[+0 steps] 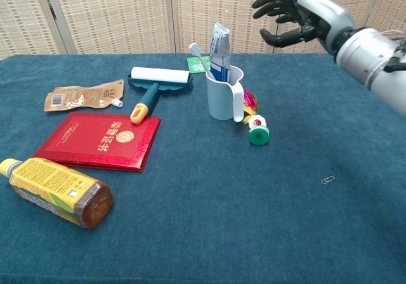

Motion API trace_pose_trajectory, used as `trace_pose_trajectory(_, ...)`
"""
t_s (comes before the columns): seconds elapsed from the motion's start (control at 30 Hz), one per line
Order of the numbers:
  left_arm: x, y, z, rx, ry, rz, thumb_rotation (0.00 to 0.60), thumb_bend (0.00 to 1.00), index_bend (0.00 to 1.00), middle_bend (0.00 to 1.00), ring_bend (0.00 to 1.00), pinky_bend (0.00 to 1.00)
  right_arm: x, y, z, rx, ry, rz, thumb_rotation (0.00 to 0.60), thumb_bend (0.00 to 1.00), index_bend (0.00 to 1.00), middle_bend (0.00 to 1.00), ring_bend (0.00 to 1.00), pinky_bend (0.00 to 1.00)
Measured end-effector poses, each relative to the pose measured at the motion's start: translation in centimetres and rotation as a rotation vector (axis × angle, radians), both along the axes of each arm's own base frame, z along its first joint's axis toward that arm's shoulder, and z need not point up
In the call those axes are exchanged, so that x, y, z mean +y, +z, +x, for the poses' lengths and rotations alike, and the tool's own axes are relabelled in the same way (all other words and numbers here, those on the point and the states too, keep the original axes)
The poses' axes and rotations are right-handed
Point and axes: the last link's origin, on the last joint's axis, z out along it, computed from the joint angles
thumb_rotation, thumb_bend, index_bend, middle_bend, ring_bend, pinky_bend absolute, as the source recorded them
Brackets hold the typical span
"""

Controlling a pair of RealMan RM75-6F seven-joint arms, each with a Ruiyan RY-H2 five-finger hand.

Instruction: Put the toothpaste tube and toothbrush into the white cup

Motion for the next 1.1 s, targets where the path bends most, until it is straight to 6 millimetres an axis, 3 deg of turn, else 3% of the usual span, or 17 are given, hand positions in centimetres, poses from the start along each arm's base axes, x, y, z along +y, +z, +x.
trace_pose_trajectory(0.23, 1.1, -0.1, 1.1, 0.006, -0.044, 0.010, 0.600, 0.24, 0.28, 0.11, 0.13, 0.17, 3.5, 4.9, -2.9, 0.148, -0.038, -0.008, 0.600, 0.38, 0.23, 0.24, 0.12, 0.13)
trace_pose_trajectory(0.5, 2.2, -0.7, 2.5, 0.008, -0.085, 0.007, 0.600, 0.24, 0.28, 0.11, 0.13, 0.17, 10.8, 10.0, -9.2, 0.359, -0.138, 0.011, 0.600, 0.36, 0.23, 0.24, 0.12, 0.13)
trace_pose_trajectory(0.87, 3.4, -1.7, 4.1, -0.005, -0.112, 0.006, 0.600, 0.24, 0.27, 0.11, 0.13, 0.17, 19.3, 12.7, -14.1, 0.452, -0.182, -0.074, 0.600, 0.28, 0.19, 0.20, 0.09, 0.13)
trace_pose_trajectory(1.1, 4.0, -1.8, 4.7, -0.014, -0.120, 0.039, 0.600, 0.24, 0.27, 0.11, 0.13, 0.17, 22.9, 13.5, -16.7, 0.464, -0.272, -0.110, 0.600, 0.28, 0.15, 0.17, 0.05, 0.09)
